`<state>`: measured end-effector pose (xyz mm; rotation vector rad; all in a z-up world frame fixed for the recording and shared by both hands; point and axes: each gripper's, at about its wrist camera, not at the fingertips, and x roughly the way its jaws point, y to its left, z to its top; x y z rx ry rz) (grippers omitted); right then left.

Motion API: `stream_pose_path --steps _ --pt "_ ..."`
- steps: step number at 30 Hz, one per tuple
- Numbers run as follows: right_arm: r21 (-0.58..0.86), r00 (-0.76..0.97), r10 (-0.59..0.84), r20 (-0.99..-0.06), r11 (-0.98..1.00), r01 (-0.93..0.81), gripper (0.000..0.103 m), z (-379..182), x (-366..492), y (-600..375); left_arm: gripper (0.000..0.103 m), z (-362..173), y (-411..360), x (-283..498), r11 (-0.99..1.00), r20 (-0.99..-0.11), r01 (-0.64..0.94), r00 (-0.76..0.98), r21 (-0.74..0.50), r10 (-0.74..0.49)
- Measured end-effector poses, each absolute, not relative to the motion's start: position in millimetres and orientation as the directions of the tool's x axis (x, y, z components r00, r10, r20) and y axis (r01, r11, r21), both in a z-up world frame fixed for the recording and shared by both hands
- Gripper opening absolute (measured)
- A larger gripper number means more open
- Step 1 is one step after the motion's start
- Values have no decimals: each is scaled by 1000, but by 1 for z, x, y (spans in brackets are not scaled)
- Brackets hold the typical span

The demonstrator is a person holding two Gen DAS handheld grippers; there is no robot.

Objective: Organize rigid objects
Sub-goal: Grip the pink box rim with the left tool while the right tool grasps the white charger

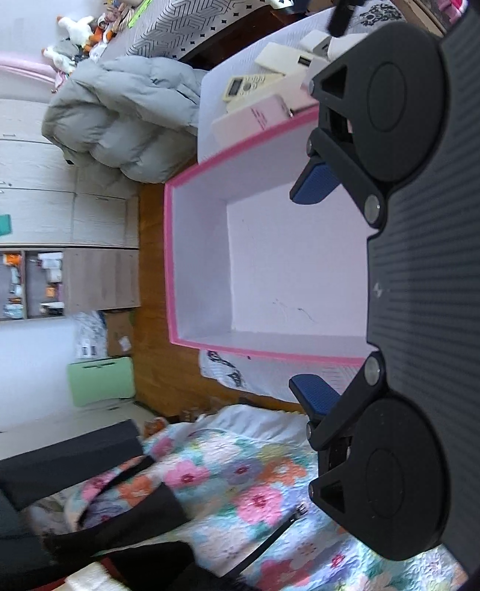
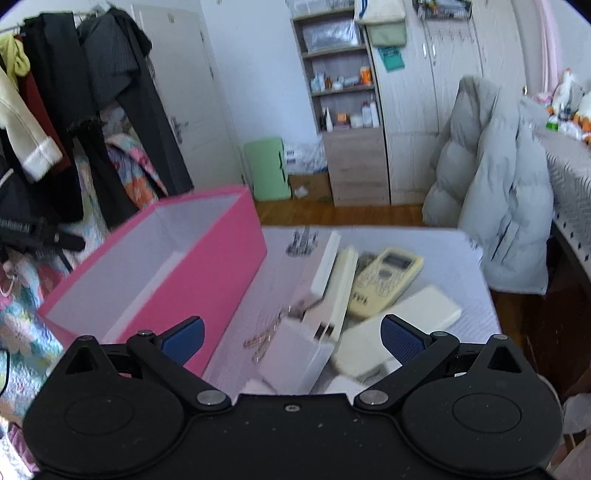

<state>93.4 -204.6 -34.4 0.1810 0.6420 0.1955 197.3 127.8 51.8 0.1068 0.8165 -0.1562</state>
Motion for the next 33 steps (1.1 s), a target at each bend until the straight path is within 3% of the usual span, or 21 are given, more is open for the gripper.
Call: stream_pose_path --steps 8,11,13,19,21,29,33 --pt "298 693 278 -665 950 -95 90 -64 108 -183 82 29 140 237 975 -756 208 650 73 -82" --pt "267 680 245 -692 961 -74 87 -70 115 -173 81 14 145 256 980 -780 176 625 88 -42" --pt "234 669 207 -714 971 -52 87 -72 120 -167 81 6 148 267 985 -786 123 618 117 16" --pt "180 671 146 -727 984 -19 87 -74 132 -160 81 2 147 275 986 -762 117 647 116 13" --pt "160 670 126 -732 987 -11 87 -77 136 -156 63 1 144 275 986 -760 109 650 126 25" --pt "107 675 49 -736 993 45 89 -80 141 -144 61 -23 146 286 994 -786 29 615 105 65" --pt "89 663 27 -748 994 59 88 -88 148 -140 58 -21 144 286 992 -753 1 651 130 98"
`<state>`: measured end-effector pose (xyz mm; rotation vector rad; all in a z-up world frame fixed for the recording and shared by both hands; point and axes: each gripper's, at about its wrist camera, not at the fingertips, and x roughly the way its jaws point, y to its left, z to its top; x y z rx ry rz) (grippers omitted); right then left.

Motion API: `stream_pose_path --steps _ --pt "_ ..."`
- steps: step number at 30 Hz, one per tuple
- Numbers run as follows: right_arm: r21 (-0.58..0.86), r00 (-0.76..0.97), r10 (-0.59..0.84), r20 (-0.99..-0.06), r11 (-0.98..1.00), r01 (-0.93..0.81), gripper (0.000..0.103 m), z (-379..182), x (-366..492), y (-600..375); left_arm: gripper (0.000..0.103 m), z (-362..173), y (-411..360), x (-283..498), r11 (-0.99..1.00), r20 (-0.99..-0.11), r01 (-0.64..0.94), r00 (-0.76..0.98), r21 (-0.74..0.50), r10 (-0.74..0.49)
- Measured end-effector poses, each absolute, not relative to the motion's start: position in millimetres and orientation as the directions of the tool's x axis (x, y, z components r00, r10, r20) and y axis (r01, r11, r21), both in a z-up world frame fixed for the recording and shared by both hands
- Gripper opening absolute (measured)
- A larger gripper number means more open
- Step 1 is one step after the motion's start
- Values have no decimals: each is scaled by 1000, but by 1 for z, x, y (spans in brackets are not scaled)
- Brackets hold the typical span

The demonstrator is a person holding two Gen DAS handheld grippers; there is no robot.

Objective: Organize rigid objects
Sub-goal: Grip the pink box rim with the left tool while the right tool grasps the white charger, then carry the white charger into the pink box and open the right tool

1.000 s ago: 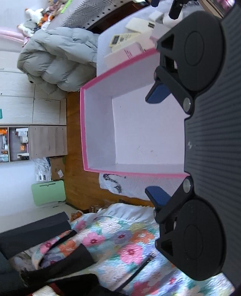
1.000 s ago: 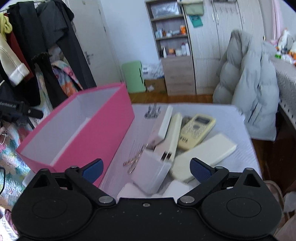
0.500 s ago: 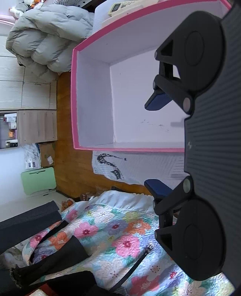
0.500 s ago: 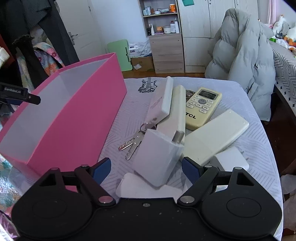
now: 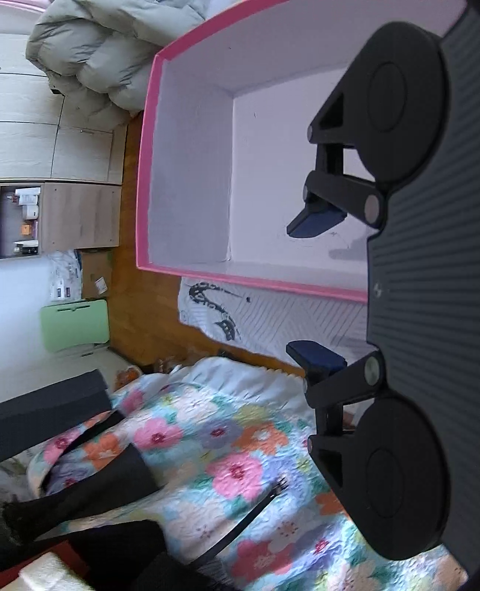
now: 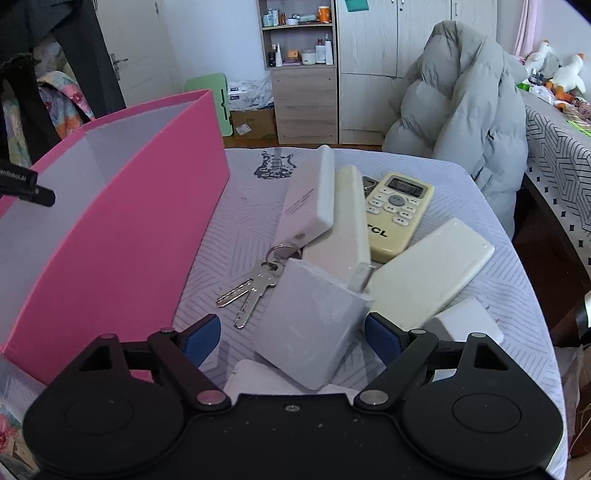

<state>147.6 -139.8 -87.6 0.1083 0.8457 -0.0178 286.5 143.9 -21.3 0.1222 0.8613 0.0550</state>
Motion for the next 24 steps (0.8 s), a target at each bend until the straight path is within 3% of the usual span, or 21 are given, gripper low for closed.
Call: stream_pose_path --steps 1,3,4,5,9,13,24 --pt "85 662 24 -749 995 60 86 -89 148 -138 51 -22 143 287 992 -754 12 651 126 88" --pt "61 665 2 -747 996 66 79 -89 147 -137 22 -25 140 288 992 -768 47 638 115 58" --pt "49 670 -10 -743 996 70 68 -89 146 -137 21 -26 141 289 993 -778 53 627 109 52" --pt "45 675 -16 -738 996 73 66 -88 145 -138 20 -27 142 290 993 -779 48 624 108 55" --pt "117 677 34 -735 990 77 64 -87 142 -149 17 -28 148 292 998 -785 25 618 65 36" --pt "143 672 40 -739 985 99 63 -88 146 -152 9 -27 148 290 995 -764 -7 641 96 78" --pt "200 720 83 -689 977 78 56 -85 137 -157 8 -24 152 284 997 -739 -22 670 68 66"
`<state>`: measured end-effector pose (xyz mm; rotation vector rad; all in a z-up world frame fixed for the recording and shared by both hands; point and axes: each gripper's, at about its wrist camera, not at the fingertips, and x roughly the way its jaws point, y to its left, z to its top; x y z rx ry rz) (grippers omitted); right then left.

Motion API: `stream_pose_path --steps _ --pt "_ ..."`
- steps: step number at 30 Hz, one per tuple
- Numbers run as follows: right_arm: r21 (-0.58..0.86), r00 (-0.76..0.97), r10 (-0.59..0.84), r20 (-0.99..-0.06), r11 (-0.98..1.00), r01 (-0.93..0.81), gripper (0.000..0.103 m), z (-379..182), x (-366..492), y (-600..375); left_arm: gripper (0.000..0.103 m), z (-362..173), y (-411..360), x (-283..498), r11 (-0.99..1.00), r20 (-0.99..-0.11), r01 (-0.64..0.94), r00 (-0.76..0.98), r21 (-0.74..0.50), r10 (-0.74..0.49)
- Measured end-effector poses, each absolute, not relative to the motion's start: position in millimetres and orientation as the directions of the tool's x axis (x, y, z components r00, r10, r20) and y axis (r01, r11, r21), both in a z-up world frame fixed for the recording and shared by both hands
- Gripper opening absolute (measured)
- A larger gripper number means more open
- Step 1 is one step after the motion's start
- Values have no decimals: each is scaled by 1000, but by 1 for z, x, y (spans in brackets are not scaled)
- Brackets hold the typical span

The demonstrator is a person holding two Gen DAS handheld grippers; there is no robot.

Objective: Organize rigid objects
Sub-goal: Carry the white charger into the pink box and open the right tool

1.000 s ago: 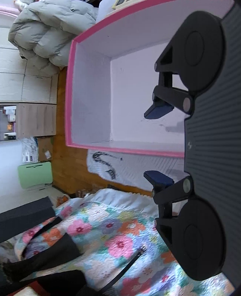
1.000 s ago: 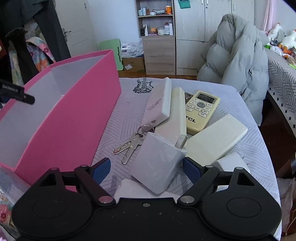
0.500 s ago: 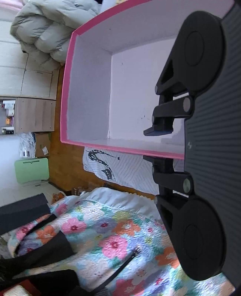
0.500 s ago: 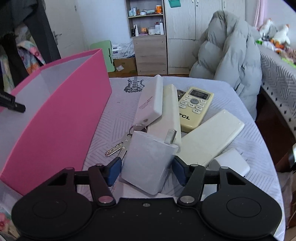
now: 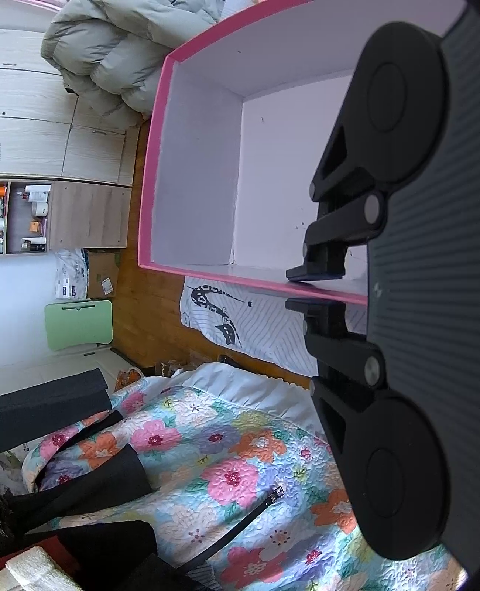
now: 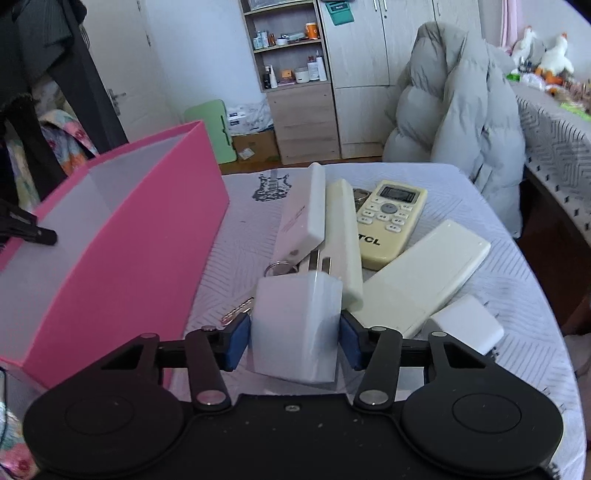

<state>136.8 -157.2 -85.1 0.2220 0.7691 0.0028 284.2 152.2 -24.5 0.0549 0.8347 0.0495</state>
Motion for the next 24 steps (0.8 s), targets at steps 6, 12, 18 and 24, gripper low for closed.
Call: stream_pose_path --steps 6,12,18,24 --pt "216 694 106 -712 974 72 54 -87 140 -159 8 -23 156 283 999 -736 -28 676 35 45" --pt "218 692 112 -713 974 67 53 -85 142 -158 8 -23 157 283 1000 -737 -26 675 14 28" --pt "284 715 156 -682 957 62 53 -67 137 -165 6 -23 161 282 1000 -732 -29 681 -5 16" --pt "376 734 285 -617 926 -43 53 -21 145 -157 6 -23 158 282 1000 -735 -24 678 8 22"
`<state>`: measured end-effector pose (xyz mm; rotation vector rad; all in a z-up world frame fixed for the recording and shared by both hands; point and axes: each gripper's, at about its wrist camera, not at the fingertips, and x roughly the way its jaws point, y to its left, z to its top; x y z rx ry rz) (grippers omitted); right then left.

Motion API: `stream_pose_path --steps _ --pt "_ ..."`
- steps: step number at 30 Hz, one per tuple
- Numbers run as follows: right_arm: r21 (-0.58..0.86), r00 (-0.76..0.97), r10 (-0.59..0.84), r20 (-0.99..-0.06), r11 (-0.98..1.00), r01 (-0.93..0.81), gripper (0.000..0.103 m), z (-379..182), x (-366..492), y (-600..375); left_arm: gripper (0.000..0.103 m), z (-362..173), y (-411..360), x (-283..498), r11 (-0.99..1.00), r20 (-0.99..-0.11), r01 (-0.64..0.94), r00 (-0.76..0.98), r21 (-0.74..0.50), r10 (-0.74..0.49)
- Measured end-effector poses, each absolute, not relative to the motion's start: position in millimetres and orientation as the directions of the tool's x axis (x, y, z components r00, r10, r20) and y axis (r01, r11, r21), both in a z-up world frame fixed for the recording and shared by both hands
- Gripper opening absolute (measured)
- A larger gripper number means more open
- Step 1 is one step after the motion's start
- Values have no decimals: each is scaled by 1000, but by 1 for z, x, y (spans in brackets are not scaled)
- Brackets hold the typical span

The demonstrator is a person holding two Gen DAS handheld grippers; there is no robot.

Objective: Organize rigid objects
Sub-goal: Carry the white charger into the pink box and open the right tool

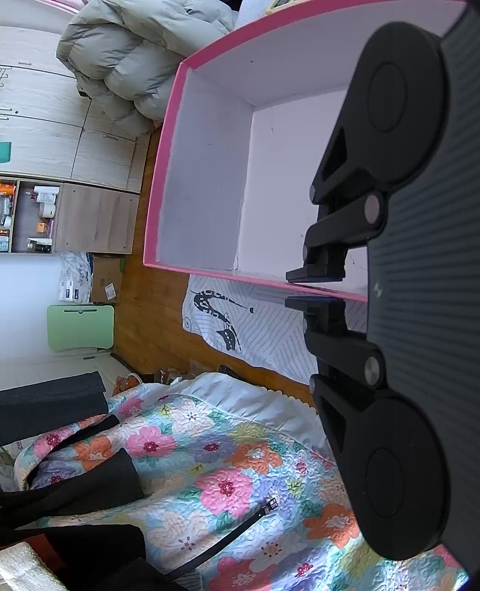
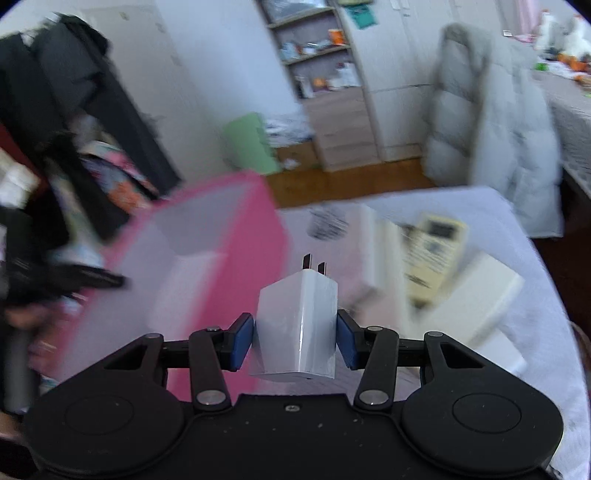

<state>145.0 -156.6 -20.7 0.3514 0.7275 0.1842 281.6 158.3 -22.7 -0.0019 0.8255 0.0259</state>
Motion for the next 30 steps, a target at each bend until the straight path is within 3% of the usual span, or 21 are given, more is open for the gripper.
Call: stream_pose_path --steps 5,10,19,26,30 --pt "450 646 476 -597 865 -222 53 15 176 -116 6 -22 162 283 999 -738 -29 675 -27 -1" --pt "542 461 602 -652 795 -272 53 -1 229 -64 6 -22 164 282 998 -738 -35 674 -47 -11" --pt "528 284 560 -778 829 -185 53 -65 278 -7 6 -21 160 281 1000 -732 -26 681 -4 14" --pt "596 210 605 -768 795 -112 30 -68 298 -3 6 -21 160 282 999 -733 -32 681 -12 13" --pt "637 160 636 -755 769 -54 29 -84 305 -6 6 -22 160 281 1000 -731 -29 682 1 21"
